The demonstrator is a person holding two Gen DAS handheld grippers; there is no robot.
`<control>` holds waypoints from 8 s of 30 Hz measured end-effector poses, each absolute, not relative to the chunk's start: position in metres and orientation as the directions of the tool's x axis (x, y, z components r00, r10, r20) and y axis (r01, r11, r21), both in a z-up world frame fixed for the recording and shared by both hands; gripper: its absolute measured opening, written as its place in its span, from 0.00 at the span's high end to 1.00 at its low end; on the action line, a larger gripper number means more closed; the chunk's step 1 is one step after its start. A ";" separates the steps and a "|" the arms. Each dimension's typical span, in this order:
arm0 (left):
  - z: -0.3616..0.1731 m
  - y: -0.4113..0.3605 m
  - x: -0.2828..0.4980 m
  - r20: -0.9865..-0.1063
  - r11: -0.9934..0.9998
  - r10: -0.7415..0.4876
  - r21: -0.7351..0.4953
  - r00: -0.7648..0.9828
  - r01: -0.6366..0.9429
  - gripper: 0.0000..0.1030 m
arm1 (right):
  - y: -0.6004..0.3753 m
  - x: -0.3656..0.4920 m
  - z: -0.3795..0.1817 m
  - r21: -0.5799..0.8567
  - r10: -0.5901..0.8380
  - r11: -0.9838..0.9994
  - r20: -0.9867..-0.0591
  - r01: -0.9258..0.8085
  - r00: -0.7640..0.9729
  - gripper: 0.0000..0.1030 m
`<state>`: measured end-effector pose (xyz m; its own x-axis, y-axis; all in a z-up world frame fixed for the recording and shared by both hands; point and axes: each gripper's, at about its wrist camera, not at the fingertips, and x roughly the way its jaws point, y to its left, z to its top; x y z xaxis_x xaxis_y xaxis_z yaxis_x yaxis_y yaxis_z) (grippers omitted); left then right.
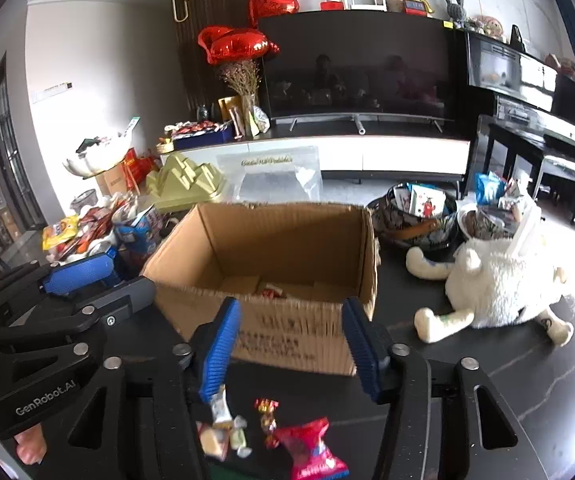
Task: Organize snacks
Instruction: 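Withdraw both tools from the box back to the snack pile, then grasp the pink snack bag with the right tool while the left tool approaches the candies, then grasp the gold-wrapped candy with the left tool while the right tool lifts the pink bag, then carry both snacks into the cardboard box and open both tools, then withdraw both tools from the box back to the snack pile, then grasp the pale green wrapped candy with the right tool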
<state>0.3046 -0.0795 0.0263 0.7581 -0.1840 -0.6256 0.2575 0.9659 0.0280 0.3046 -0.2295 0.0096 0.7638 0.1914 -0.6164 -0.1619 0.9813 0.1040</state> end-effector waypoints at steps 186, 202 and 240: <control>0.010 -0.048 0.341 -0.690 0.968 -0.207 -0.044 0.693 0.246 0.49 | -0.200 0.340 -0.004 0.086 0.166 0.985 -0.690 -0.148 0.704 0.42; -0.032 -0.038 0.287 -0.729 0.964 -0.225 -0.071 0.647 0.256 0.48 | -0.191 0.286 -0.054 0.134 0.214 0.976 -0.751 -0.173 0.624 0.42; -0.133 -0.023 0.268 -0.821 0.963 -0.259 -0.178 0.509 0.203 0.49 | -0.155 0.285 -0.156 0.061 0.178 0.959 -0.887 -0.276 0.425 0.68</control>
<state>0.2677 -0.0225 -0.1327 0.5086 -0.2591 -0.8211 0.2034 0.9628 -0.1778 0.2855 -0.1546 -0.1559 0.4251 0.1782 -0.8874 -0.2755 0.9594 0.0607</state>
